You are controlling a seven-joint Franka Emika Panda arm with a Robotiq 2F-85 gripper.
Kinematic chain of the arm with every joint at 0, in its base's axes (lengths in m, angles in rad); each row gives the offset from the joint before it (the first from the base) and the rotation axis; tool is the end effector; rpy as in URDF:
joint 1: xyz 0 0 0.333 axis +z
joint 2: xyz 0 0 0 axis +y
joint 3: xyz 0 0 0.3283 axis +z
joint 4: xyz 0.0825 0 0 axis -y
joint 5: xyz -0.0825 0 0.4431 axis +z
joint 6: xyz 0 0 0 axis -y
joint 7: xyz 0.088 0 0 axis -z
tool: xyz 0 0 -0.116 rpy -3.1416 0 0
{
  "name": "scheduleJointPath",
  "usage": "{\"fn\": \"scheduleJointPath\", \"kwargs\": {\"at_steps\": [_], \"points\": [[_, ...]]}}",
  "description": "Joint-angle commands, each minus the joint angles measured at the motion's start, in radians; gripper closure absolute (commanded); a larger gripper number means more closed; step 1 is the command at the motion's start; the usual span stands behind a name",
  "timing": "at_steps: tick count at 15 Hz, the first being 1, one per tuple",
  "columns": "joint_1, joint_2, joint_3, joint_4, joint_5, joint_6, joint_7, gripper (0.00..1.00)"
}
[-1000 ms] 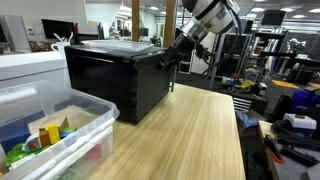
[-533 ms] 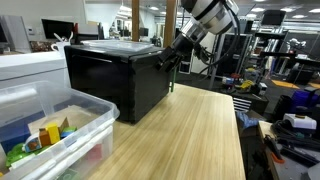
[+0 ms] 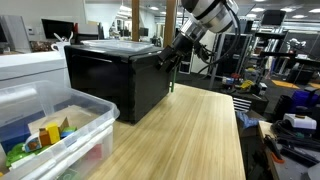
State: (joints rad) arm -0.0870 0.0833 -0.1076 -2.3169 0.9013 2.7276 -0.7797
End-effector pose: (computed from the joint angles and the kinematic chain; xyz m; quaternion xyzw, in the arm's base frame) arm 0.5646 -0.1385 0.2925 -0.9564 0.0921 -0.2408 0.1373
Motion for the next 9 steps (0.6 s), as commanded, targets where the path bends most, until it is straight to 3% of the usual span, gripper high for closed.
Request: {"fn": "scheduleJointPath", "kwargs": {"at_steps": [1,4,9], "points": [[0.0,0.0,0.0,0.0,0.0,0.0,0.0,0.0],[0.0,0.009,0.0,-0.003,0.015,0.032,-0.002,0.0],[0.01,0.044,0.036,0.02,0.204,0.122,-0.082,0.0]]}}
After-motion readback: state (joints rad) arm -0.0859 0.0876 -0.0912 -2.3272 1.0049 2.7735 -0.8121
